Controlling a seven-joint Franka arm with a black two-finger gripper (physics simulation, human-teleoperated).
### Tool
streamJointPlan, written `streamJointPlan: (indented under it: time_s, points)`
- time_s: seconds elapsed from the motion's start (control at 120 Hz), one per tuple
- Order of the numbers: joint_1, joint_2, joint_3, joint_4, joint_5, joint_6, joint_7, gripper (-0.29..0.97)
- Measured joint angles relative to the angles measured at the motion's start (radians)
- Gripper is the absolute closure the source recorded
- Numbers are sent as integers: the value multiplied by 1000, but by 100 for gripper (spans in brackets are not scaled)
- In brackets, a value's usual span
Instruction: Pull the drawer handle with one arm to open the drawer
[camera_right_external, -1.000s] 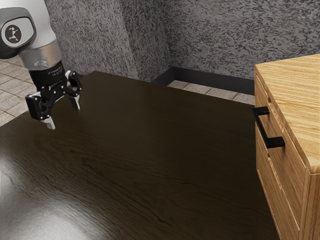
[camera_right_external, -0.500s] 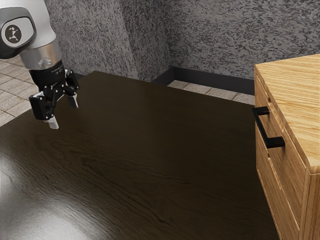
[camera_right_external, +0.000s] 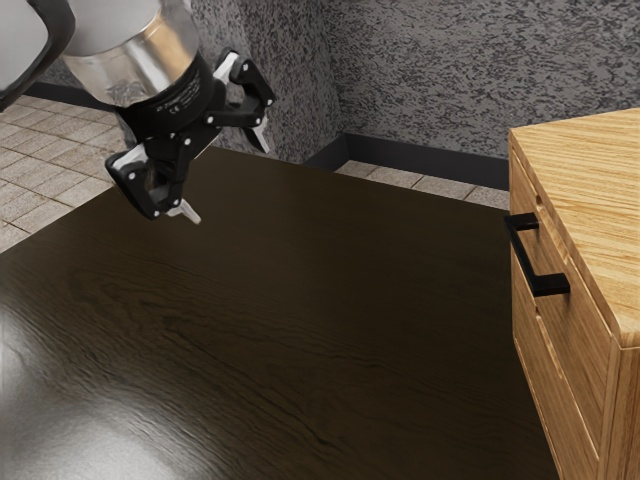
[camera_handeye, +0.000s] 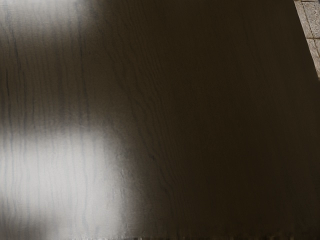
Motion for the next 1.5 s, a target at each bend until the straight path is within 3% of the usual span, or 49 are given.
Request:
streamJointPlan:
  time_s: [0.275, 0.592, 1.158, 1.5]
  points:
    - [-88, 116, 0, -31, -20, 213, 166, 0]
    - [-223, 167, 1, -33, -22, 326, 300, 0]
    - [-273, 249, 35, -32, -28, 402, 429, 0]
    - [-251, 272, 67, -47, -49, 414, 469, 0]
